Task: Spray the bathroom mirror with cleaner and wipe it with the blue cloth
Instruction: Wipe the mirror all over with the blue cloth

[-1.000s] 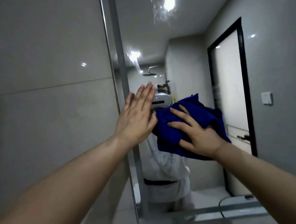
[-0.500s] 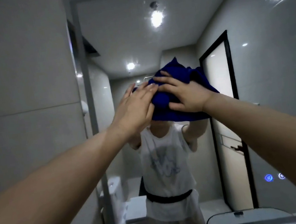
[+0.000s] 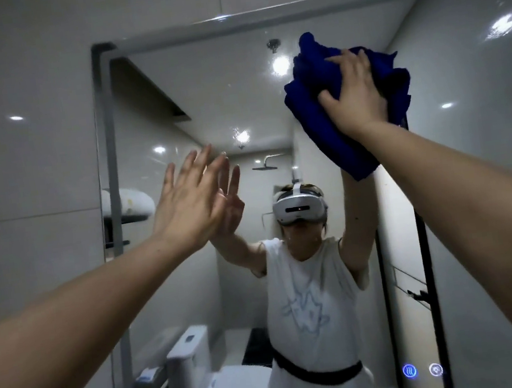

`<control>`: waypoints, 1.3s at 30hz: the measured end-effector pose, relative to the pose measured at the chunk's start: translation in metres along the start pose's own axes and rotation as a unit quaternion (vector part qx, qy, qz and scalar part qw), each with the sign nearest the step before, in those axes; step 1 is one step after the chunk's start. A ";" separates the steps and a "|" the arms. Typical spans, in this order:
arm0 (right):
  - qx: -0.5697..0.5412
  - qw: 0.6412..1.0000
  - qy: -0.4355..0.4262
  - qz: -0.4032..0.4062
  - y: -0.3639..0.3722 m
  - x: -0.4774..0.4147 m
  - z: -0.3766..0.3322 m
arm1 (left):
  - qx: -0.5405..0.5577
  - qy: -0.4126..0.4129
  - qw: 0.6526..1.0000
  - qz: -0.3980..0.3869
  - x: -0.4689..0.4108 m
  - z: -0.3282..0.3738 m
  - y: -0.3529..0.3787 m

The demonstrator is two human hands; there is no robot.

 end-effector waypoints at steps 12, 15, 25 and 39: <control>0.024 0.981 -0.143 -0.131 0.022 0.088 -0.014 | 0.088 -0.026 0.996 0.006 0.015 0.033 0.009; 0.001 0.965 -0.190 -0.180 0.033 0.138 -0.018 | 0.115 -0.061 0.991 0.027 0.031 0.030 0.015; -0.083 0.845 -0.391 -0.357 0.038 0.355 0.027 | 0.167 -0.057 0.984 -0.004 0.090 0.058 0.043; 0.073 0.821 -0.423 -0.376 -0.041 0.153 0.107 | 0.095 -0.058 0.994 0.021 0.033 0.132 0.008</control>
Point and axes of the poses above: each hand's wrist, its own x-axis away from the middle knuckle, its own y-axis out of the palm, z = x × y, the point moved 9 cm from there along -x, towards the middle knuckle, and after that the axes turned 11 degrees about z, right-handed, at the moved point
